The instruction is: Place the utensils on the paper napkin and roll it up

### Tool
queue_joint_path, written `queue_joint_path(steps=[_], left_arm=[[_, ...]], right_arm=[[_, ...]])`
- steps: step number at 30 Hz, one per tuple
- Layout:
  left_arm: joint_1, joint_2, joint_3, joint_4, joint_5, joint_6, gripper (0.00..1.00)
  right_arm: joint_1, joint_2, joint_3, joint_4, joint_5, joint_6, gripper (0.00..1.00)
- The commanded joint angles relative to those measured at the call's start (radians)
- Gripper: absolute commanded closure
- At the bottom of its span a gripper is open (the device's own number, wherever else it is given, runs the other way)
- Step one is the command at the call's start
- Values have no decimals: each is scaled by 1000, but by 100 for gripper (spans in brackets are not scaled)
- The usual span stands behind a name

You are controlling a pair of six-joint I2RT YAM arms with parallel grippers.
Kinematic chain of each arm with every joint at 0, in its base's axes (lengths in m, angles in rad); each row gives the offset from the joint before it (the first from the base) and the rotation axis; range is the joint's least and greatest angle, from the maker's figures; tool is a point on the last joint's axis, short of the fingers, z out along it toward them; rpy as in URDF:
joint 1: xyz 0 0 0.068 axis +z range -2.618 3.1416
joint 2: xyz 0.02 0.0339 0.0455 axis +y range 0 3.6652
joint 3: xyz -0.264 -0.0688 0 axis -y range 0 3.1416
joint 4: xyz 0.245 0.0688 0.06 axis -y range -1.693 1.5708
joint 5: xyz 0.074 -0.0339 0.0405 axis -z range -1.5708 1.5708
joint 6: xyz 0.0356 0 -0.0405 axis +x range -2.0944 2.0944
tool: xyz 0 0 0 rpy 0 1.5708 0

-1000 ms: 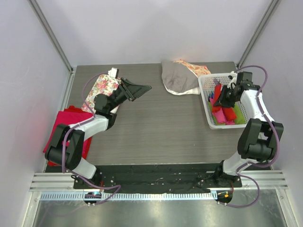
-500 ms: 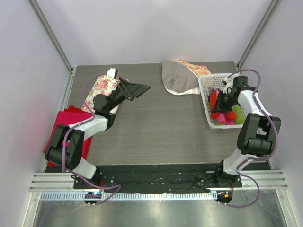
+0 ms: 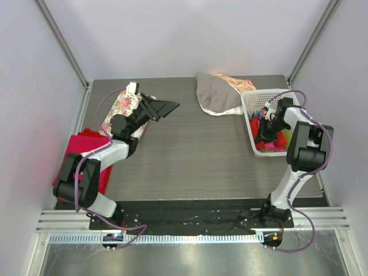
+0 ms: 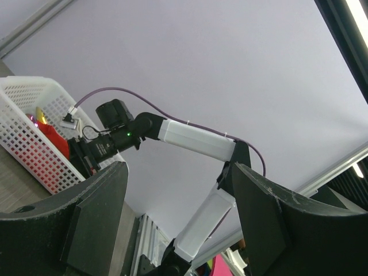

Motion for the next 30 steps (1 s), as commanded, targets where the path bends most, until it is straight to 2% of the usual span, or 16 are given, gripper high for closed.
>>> queue_joint_path(steps=[1,5,6,8,9,13,30], left_arm=[[3,-21,3,251,-1,-9,23],[3,-12,6,251,1,-12,23],[3,-10,6,251,1,-12,23],[3,-3,6,251,-1,-12,23],[3,-1,7,251,1,-13,23],[3,5,7,251,4,-21,23],[3,13,1,251,-2,-18,23]], right_arm=[[-8,26,50,-10,9,13,99],[-17,58,71,-35,-11,36,90],[-17,62,73,-37,-2,42,79],[-19,60,76,-43,30,54,70],[-19,55,74,-43,40,59,62],[-22,23,67,-41,70,76,50],[-22,-64,114,-55,90,91,32]])
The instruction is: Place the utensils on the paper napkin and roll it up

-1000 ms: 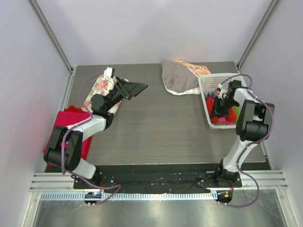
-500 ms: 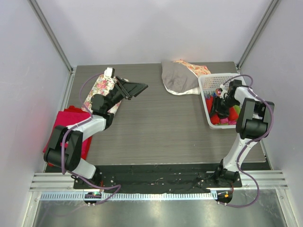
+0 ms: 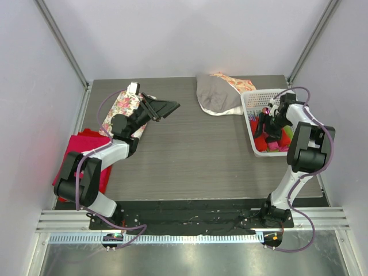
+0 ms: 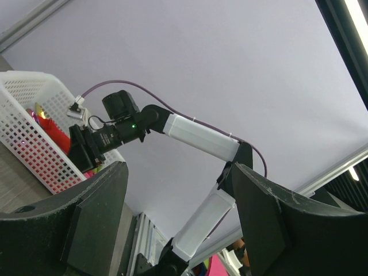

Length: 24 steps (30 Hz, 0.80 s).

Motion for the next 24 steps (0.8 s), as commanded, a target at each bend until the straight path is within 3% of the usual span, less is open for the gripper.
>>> queue_joint_path(steps=[1,7,11,12,13,15,21,24], left_arm=[[3,-1,1,250,-2,-2,23],[3,3,0,250,-5,-2,22],[14,5,-3,247,-3,-11,18],[24,2,-7,236,-3,-17,5],[32,0,-7,221,-3,-20,0],[55,-17,-2,171,21,-16,0],[130,-128,26,-225,113,125,0],[191,-184,113,-655,165,343,0]], right_arm=[[-3,-66,59,-6,14,5,32],[-3,-103,116,-15,-21,8,29],[-1,-138,196,-14,-59,16,18],[0,-145,208,-8,-72,45,16],[3,-155,219,0,-84,54,8],[23,-187,240,43,-121,86,1],[193,-280,198,250,-97,229,0],[332,-310,123,385,-69,305,0]])
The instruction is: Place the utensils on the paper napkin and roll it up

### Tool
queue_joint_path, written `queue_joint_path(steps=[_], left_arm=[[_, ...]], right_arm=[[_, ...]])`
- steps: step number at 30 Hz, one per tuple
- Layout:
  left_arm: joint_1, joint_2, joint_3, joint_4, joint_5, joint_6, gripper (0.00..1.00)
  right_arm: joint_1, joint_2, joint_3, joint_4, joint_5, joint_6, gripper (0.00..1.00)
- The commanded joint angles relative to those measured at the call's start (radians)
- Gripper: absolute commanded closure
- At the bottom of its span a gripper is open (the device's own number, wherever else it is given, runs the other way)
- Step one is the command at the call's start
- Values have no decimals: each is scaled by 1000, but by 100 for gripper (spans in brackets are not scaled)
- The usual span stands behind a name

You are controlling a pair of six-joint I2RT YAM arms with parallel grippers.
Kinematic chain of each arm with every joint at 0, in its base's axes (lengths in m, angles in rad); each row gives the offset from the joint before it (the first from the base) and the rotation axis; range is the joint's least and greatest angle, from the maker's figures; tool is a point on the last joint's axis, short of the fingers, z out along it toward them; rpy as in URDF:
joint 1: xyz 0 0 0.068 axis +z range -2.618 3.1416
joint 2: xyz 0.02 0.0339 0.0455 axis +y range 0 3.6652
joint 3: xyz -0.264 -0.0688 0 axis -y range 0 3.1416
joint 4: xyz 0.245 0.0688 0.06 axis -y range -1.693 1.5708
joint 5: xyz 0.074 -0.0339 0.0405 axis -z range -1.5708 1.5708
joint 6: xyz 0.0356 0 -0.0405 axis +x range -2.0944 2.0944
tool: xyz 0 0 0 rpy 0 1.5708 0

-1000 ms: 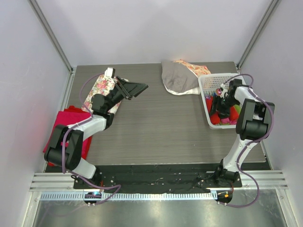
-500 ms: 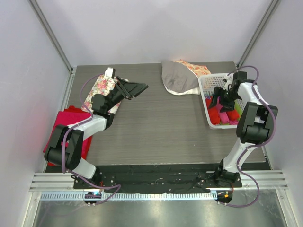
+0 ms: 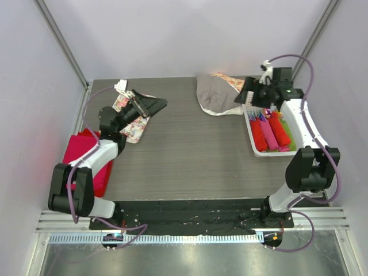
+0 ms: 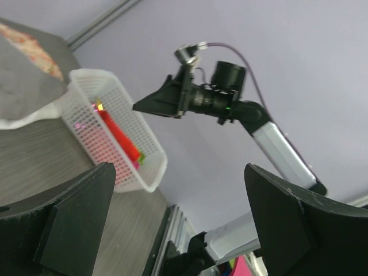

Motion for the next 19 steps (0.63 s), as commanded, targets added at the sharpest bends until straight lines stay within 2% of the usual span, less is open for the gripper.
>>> queue_joint_path(steps=[1,2,3,4,5,6,8,12,19], left_arm=[[75,-136,148,-558,62,434,0],[77,-152,193,-938,13,529,0],[75,-168,236,-1073,-144,624,0],[75,-193,294,-1192,-205,740,0],[75,-210,311,-1324,-281,793,0],[75,-222,328,-1389,-419,828,0],[75,-245,356,-1460,-497,897,0],[75,-236,356,-1575,-577,911,0],[59,-215,310,-1553,-581,884,0]], right_arm=[[193,-72,-106,276,22,152,0],[228,-75,-131,308,37,166,0],[275,-76,-153,333,48,172,0],[299,-75,-198,386,68,196,0],[316,-76,-228,420,71,207,0],[334,-76,-254,445,71,216,0],[380,-81,-326,508,94,233,0],[445,-107,-432,584,140,243,0],[457,-167,-506,605,180,213,0]])
